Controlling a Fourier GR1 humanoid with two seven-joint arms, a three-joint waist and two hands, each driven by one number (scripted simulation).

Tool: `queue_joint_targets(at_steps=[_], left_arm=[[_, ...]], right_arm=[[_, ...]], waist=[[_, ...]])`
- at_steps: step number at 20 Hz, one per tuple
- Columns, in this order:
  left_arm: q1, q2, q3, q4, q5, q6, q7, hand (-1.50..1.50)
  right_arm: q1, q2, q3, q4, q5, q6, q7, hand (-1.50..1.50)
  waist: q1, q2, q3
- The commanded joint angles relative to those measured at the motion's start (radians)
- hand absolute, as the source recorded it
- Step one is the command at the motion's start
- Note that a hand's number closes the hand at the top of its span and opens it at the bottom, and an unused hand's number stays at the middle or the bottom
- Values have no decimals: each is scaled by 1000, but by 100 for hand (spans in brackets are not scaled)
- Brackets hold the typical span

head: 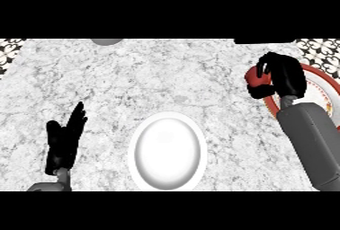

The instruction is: Pick the bell pepper from the plate and place it in the plate

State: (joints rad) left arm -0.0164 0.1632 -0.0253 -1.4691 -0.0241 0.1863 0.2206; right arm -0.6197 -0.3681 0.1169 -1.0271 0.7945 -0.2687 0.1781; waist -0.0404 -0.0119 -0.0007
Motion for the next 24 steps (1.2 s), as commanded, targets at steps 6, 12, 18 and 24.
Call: queue_joint_targets(at_steps=[6, 12, 18, 24], left_arm=[[44, -16, -43, -72, -35, 0, 25, 0], [-20, -35, -25, 9, -34, -15, 3, 0], [6, -71, -43, 21, -62, -1, -50, 0], [-40, -62, -17, 32, -44, -16, -13, 0]], right_arm=[[120, -114, -129, -309, 39, 25, 275, 150], [121, -141, -260, -83, -15, -48, 113, 150], [-4, -190, -319, 111, -41, 10, 59, 150], [-50, -212, -329, 356, -27, 33, -29, 150]], waist=[[32, 7, 0], [45, 13, 1], [53, 15, 1], [61, 19, 2]])
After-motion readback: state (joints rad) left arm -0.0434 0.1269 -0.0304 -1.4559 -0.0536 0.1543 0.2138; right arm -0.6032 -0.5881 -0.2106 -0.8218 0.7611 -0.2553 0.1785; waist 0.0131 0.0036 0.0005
